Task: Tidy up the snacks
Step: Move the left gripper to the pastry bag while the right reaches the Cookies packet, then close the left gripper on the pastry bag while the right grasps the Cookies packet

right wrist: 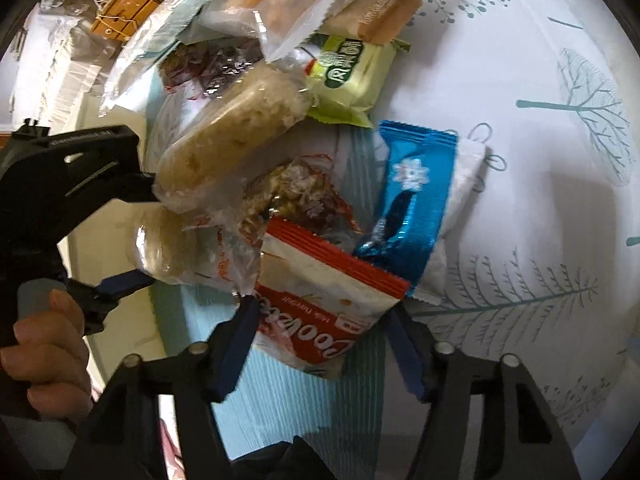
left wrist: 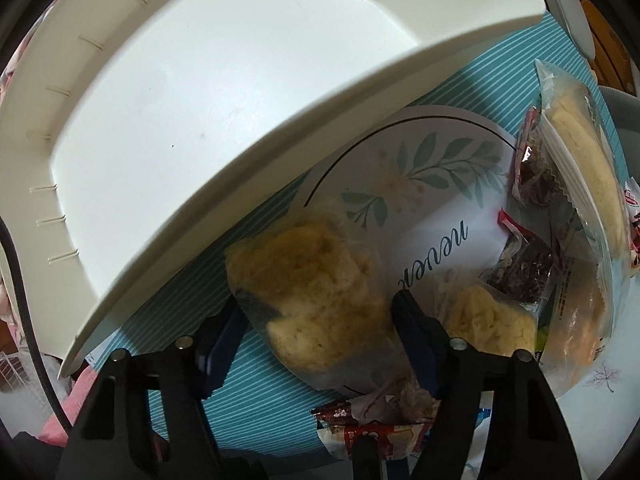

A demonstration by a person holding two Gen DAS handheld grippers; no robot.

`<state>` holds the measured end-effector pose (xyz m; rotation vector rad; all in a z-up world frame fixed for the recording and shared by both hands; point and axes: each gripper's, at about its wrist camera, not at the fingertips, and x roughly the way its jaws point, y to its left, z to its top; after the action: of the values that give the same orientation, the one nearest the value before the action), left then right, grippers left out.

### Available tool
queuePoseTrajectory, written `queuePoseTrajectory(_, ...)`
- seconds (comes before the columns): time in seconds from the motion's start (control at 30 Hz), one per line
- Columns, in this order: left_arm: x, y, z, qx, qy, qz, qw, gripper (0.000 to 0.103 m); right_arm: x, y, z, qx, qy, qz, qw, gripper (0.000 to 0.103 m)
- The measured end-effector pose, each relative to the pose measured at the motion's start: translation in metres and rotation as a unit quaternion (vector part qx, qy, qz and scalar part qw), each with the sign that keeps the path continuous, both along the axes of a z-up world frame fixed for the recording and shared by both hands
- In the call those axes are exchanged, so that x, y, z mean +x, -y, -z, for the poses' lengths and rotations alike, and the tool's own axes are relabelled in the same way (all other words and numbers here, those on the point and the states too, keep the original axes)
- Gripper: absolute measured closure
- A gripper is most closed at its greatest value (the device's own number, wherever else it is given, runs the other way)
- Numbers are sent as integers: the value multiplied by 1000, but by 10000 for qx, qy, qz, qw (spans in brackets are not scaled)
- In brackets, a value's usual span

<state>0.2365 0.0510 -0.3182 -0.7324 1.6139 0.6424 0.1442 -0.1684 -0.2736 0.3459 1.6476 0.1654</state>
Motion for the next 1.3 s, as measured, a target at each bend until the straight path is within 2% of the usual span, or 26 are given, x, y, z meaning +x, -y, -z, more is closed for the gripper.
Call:
queuePoseTrajectory(0.07,-4,-2,2,40,-5,87,10000,36,1,2,0,98,23,-18,9999,54)
queuePoseTrajectory(0.23,-11,-2,-2,13,-145,214,9997,43,-1,1,0,-33,-17,64,10000,55)
queuePoseTrajectory(0.27,-9,3,1,3,-177,235,9996,43,-6,5,-2,-50,-42,111,9999,59)
queuePoseTrajectory(0.3,-12,5,1,-27,-201,262,9994,44,-12,7,-9,-34,-36,171,9998,69)
queuePoseTrajectory(0.4,-20,8,-4,-116,-236,389,9989,44,-16,13,-17,-60,16,224,9997,79)
queuePoseTrajectory(0.6,-38,19,-33,-295,-111,749,9967,44,-25,31,-20,27,-103,569,9983,83)
queuePoseTrajectory(0.7,-43,19,-54,-376,94,968,9946,44,-27,38,-22,84,-45,776,9969,82)
queuePoseTrajectory(0.83,-46,25,-89,-282,471,1284,9902,44,-25,44,-20,162,-70,886,9959,81)
queuePoseTrajectory(0.87,-45,29,-99,-266,535,1357,9889,44,-26,45,-20,180,-78,892,9958,79)
queuePoseTrajectory(0.93,-46,37,-113,-243,673,1465,9866,44,-26,53,-16,197,-102,955,9952,69)
queuePoseTrajectory(1.0,-47,38,-129,-197,791,1562,9844,44,-30,52,-14,183,-143,1024,9945,51)
queuePoseTrajectory(1.1,-52,38,-140,-116,986,1665,9810,44,-30,47,-12,99,-207,1051,9942,48)
queuePoseTrajectory(1.17,-59,32,-162,-51,1099,1695,9794,44,-29,42,-10,-29,-253,1026,9944,47)
queuePoseTrajectory(1.3,-66,22,-179,280,1361,1722,9752,44,-25,31,-4,-350,-359,978,9939,46)
